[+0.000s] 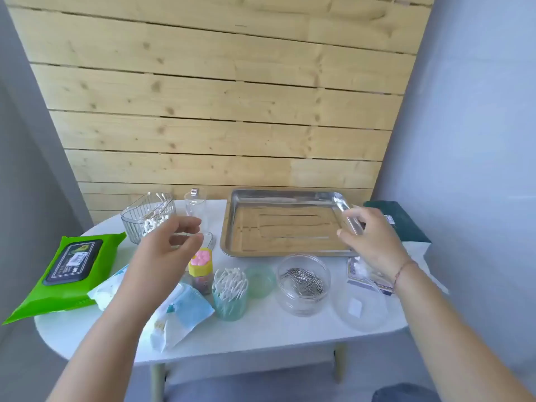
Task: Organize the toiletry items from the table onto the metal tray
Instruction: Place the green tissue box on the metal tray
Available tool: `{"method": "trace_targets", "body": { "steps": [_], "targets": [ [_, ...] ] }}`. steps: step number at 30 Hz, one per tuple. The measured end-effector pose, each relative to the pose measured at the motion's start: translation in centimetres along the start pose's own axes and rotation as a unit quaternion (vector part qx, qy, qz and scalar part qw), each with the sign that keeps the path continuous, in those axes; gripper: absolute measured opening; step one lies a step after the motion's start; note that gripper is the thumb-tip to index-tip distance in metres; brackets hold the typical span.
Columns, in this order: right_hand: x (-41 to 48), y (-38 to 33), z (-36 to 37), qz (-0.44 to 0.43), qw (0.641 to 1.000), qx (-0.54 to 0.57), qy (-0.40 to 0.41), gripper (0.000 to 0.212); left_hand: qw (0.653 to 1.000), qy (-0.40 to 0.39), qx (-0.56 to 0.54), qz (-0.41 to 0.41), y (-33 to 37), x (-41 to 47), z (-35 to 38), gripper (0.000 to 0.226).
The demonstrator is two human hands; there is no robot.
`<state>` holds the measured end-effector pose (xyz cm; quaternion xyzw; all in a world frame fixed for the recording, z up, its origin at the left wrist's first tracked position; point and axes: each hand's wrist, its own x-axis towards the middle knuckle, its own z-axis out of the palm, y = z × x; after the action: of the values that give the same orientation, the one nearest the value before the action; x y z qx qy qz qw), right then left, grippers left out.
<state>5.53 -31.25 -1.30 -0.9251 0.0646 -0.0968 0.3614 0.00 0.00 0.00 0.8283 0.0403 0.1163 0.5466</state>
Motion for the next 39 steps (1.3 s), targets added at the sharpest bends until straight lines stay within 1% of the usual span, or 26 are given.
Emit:
{"method": "trace_targets", "body": {
  "steps": [1, 2, 3, 5, 6, 9, 11, 13, 17, 21, 23, 26, 29, 31, 32, 33, 34, 35, 36, 37, 39],
  "targets": [
    [1.3, 0.8, -0.8, 0.001, 0.998, -0.041, 0.039, 0.038, 1.0, 0.001, -0.012, 0.004, -0.2, 0.2, 0.0, 0.018],
    [2.4, 1.4, -1.6, 0.032, 0.994, -0.092, 0.058, 0.042, 1.0, 0.009, -0.028, 0.001, -0.1, 0.4, 0.0, 0.018],
    [3.7, 2.3, -2.6, 0.075, 0.985, -0.143, 0.06, 0.05, 0.999, 0.016, -0.04, 0.004, -0.3, 0.5, 0.0, 0.019],
    [5.6, 3.5, -4.3, 0.163, 0.96, -0.225, 0.024, 0.066, 0.997, 0.039, -0.06, 0.008, -0.5, 0.5, -0.2, 0.021],
    [6.2, 4.1, -4.7, 0.2, 0.949, -0.245, 0.004, 0.073, 0.997, 0.047, -0.058, 0.009, -0.5, 0.7, -0.1, 0.021],
    [8.3, 6.2, -5.2, 0.266, 0.933, -0.241, -0.036, 0.089, 0.996, 0.059, -0.063, 0.011, -1.0, 1.4, 0.0, 0.023],
    [9.3, 7.1, -5.2, 0.28, 0.931, -0.227, -0.059, 0.098, 0.996, 0.061, -0.071, 0.01, -1.2, 1.8, 0.2, 0.022],
    [9.8, 7.8, -4.8, 0.284, 0.933, -0.21, -0.076, 0.102, 0.995, 0.061, -0.072, 0.01, -1.3, 2.0, 0.5, 0.02],
    [10.5, 8.5, -3.8, 0.295, 0.933, -0.198, -0.059, 0.104, 0.995, 0.058, -0.078, 0.016, -1.6, 2.5, 1.3, 0.019],
    [10.9, 8.9, -3.2, 0.303, 0.932, -0.197, -0.017, 0.09, 0.995, 0.053, -0.085, 0.014, -1.9, 3.1, 1.9, 0.023],
    [10.9, 9.0, -3.2, 0.304, 0.932, -0.196, -0.01, 0.09, 0.995, 0.049, -0.09, 0.007, -2.1, 3.4, 2.2, 0.024],
    [11.1, 8.3, -4.3, 0.283, 0.921, -0.266, 0.025, 0.093, 0.993, 0.047, -0.106, -0.006, -2.3, 3.5, 2.4, 0.026],
    [11.9, 5.2, -5.5, 0.21, 0.913, -0.34, 0.087, 0.094, 0.993, 0.045, -0.111, -0.018, -2.4, 3.6, 2.5, 0.025],
    [13.1, 2.2, -5.6, 0.127, 0.927, -0.338, 0.102, 0.097, 0.992, 0.046, -0.117, -0.022, -2.5, 3.6, 2.5, 0.025],
    [13.9, 0.8, -5.0, 0.084, 0.941, -0.314, 0.091, 0.098, 0.992, 0.047, -0.118, -0.023, -2.6, 3.7, 2.5, 0.026],
    [14.7, -0.7, -4.2, 0.042, 0.959, -0.272, 0.061, 0.098, 0.991, 0.049, -0.119, -0.024, -2.7, 3.7, 2.5, 0.027],
    [15.4, -2.3, -3.0, 0.008, 0.977, -0.213, 0.009, 0.097, 0.991, 0.048, -0.121, -0.025, -2.6, 3.7, 2.5, 0.026],
    [16.0, -3.8, -1.6, -0.017, 0.987, -0.148, -0.059, 0.097, 0.991, 0.05, -0.124, -0.026, -2.6, 3.8, 2.5, 0.025],
    [16.4, -5.3, -0.1, -0.03, 0.986, -0.099, -0.127, 0.098, 0.99, 0.052, -0.126, -0.027, -2.7, 3.8, 2.5, 0.025],
    [16.8, -6.5, 1.7, -0.037, 0.98, -0.074, -0.184, 0.099, 0.99, 0.054, -0.126, -0.028, -2.8, 3.9, 2.5, 0.025],
    [17.4, -7.8, 4.9, -0.044, 0.962, -0.074, -0.258, 0.099, 0.991, 0.051, -0.122, -0.03, -2.8, 4.0, 2.4, 0.026]
  ]
}}
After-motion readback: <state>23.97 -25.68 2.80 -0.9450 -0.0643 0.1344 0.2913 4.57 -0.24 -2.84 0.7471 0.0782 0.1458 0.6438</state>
